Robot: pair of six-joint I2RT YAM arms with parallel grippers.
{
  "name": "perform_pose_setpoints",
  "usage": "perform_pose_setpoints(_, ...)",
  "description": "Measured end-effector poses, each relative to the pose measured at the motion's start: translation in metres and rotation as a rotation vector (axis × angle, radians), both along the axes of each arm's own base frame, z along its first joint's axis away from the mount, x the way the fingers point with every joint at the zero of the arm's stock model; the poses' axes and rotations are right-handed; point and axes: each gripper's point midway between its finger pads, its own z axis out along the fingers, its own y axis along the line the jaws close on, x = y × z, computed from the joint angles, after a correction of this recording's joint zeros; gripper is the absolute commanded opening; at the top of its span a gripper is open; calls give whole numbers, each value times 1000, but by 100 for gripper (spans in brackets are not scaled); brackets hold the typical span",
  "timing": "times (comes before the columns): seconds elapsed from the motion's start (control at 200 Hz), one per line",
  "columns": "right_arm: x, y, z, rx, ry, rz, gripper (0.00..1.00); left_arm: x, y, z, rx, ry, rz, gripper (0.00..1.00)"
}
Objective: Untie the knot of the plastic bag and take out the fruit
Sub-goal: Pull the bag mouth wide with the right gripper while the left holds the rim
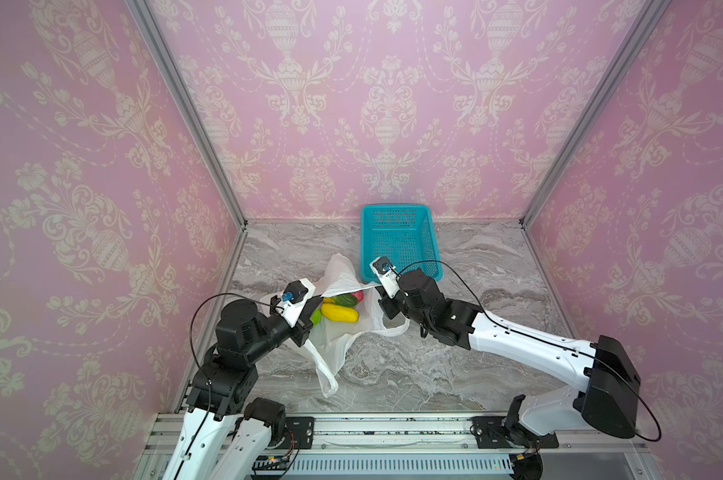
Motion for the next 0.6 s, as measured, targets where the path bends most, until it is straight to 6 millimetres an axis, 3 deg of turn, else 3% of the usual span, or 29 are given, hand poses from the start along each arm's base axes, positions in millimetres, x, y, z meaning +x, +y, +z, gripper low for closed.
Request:
perform_pose_setpoints(0.18, -6, -26, -4, -12, -12, -54, 50, 4, -8, -12, -14, 74, -40, 0)
perform_pose_setpoints(0.355, -20, -36, 6, -8, -40, -33, 78, -5, -11, -5, -43, 62, -72, 0)
perform_pose_setpoints(0.465, -55, -29, 22, 10, -95, 73, 80, -2, -10, -5, -49, 68, -62, 0)
perform_pose_setpoints(0.6, -115, 0, 43, 39, -182, 290, 76, 3, -8, -8, -55, 89, -45, 0)
